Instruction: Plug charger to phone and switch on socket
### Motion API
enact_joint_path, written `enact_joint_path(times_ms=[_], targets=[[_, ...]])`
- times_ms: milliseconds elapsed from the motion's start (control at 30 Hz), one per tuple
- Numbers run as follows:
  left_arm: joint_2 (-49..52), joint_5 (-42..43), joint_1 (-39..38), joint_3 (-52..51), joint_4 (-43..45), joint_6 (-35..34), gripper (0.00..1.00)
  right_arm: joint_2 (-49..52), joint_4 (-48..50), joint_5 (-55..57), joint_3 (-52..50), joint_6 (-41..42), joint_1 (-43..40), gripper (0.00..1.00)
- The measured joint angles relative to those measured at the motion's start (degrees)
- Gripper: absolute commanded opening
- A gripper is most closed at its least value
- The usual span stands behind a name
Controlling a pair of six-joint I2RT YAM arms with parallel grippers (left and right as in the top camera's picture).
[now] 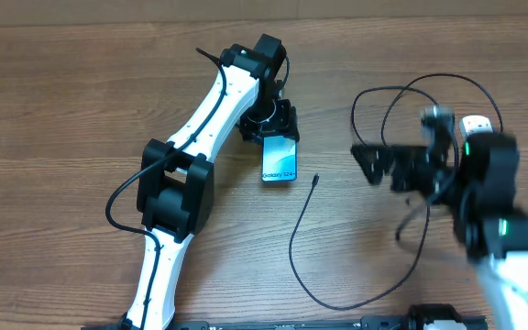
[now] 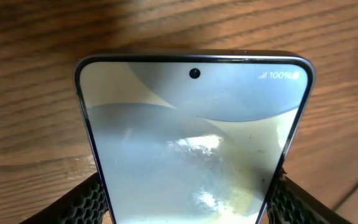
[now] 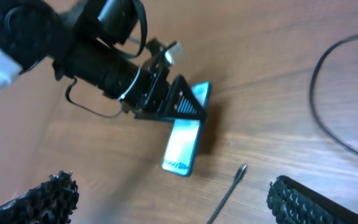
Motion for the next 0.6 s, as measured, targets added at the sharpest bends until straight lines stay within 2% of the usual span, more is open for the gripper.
enact_joint_path(times_ms=[67, 267, 467, 600], targets=[[0.0, 0.96, 0.0, 0.0, 0.17, -0.02, 0.64, 5.99, -2.67, -2.08, 4.92, -0.31, 0.02, 0.99], [0.0, 2.56, 0.0, 0.0, 0.2, 0.0, 0.64, 16.0, -2.43, -5.6, 7.43, -1.07, 0.61, 0.84], [0.0, 3.1, 0.0, 0.0, 0.17, 0.0, 0.64, 27.3, -0.74, -6.54, 7.23, -1.16, 4.85, 0.84], [0.0, 3.17, 0.0, 0.0, 0.15, 0.0, 0.64, 34.97, 3.89, -7.93, 7.13, -1.27, 8.07, 0.8]])
